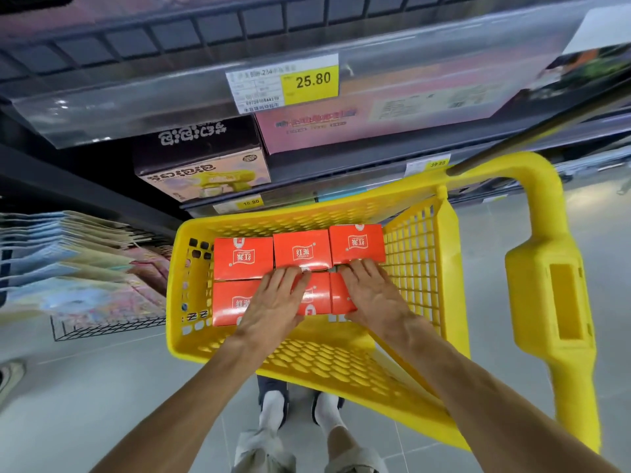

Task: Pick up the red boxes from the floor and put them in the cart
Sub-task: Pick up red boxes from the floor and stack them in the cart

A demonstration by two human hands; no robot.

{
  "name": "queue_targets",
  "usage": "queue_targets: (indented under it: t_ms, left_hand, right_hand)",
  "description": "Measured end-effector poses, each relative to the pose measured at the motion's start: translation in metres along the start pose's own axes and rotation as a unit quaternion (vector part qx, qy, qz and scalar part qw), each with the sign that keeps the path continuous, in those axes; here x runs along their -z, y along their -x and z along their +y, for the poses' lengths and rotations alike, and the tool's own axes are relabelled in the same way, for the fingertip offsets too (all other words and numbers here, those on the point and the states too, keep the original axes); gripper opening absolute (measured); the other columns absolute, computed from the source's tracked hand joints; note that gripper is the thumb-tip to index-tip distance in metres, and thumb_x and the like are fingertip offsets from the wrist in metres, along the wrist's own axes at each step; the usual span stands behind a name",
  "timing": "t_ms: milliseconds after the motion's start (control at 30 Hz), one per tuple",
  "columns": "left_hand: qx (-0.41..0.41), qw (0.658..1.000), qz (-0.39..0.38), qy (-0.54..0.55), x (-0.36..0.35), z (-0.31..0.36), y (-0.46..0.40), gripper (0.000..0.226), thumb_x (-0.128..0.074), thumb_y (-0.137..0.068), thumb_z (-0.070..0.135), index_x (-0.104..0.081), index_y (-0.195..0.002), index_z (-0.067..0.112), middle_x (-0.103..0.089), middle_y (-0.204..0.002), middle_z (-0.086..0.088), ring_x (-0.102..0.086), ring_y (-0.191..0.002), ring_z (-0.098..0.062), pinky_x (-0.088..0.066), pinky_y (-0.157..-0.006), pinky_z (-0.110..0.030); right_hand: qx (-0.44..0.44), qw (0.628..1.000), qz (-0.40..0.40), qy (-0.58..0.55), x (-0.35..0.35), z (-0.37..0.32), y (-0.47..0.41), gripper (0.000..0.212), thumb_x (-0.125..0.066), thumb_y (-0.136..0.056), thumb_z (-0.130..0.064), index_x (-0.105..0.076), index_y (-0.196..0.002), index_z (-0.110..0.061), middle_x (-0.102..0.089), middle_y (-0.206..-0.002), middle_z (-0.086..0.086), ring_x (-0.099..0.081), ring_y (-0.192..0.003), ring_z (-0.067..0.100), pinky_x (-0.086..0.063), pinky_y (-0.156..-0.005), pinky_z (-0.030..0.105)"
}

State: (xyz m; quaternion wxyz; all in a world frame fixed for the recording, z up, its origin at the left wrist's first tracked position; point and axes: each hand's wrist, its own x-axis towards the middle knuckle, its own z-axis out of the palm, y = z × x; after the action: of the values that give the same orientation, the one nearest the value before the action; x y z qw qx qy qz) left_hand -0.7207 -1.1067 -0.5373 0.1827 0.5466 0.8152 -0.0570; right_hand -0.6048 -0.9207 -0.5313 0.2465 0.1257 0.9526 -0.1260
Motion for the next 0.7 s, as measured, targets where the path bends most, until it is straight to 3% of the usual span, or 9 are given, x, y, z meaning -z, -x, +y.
queue_targets:
  t_ms: [100, 233, 367, 567, 700]
  left_hand:
    - [-0.003, 1.000, -0.006, -0.004, -0.001, 0.000, 0.001, 0.089, -0.072, -0.083, 0.049, -0.030, -0.150, 0.009, -0.040, -0.138, -0.014, -0.038, -0.123, -0.030, -0.037, -0.107, -0.045]
    - [-0.009, 1.000, -0.006, 0.014, 0.008, 0.002, 0.001, 0.087, -0.071, -0.083, 0.050, -0.033, -0.149, 0.010, -0.041, -0.137, -0.012, -0.039, -0.124, -0.029, -0.039, -0.106, -0.043]
    - [-0.026, 0.997, 0.023, 0.067, 0.043, -0.001, 0.004, 0.074, -0.068, -0.087, 0.048, -0.040, -0.145, 0.012, -0.043, -0.139, -0.009, -0.041, -0.126, -0.026, -0.043, -0.103, -0.043]
    - [-0.081, 0.986, 0.097, 0.112, 0.165, 0.006, 0.010, 0.070, -0.062, -0.088, 0.055, -0.040, -0.146, 0.022, -0.039, -0.143, 0.001, -0.040, -0.129, -0.020, -0.037, -0.106, -0.038]
    - [-0.141, 0.974, 0.139, 0.109, 0.269, 0.044, 0.027, 0.077, -0.060, -0.084, 0.064, -0.037, -0.146, 0.025, -0.037, -0.146, 0.003, -0.036, -0.133, -0.020, -0.035, -0.109, -0.037]
  right_hand:
    - [-0.021, 0.999, 0.017, 0.039, -0.001, 0.002, 0.004, 0.097, -0.087, -0.059, -0.047, -0.040, -0.138, -0.019, -0.043, -0.128, 0.009, -0.042, -0.117, 0.027, -0.043, -0.099, 0.044]
    - [-0.011, 0.999, 0.011, 0.032, 0.009, 0.002, 0.008, 0.104, -0.084, -0.065, -0.045, -0.027, -0.148, -0.018, -0.038, -0.136, 0.009, -0.039, -0.124, 0.028, -0.038, -0.105, 0.046]
    - [0.024, 0.999, 0.025, 0.015, 0.044, 0.007, 0.025, 0.090, -0.070, -0.077, -0.055, -0.028, -0.148, -0.018, -0.040, -0.138, 0.007, -0.039, -0.128, 0.027, -0.034, -0.109, 0.044]
    - [0.047, 0.995, 0.084, -0.001, 0.154, 0.025, 0.099, 0.072, -0.061, -0.086, -0.054, -0.036, -0.144, -0.019, -0.050, -0.130, 0.005, -0.047, -0.122, 0.028, -0.040, -0.104, 0.040]
    - [-0.014, 0.991, 0.130, -0.030, 0.230, 0.027, 0.197, 0.072, -0.056, -0.088, -0.058, -0.033, -0.147, -0.023, -0.049, -0.136, 0.003, -0.044, -0.129, 0.025, -0.037, -0.106, 0.040]
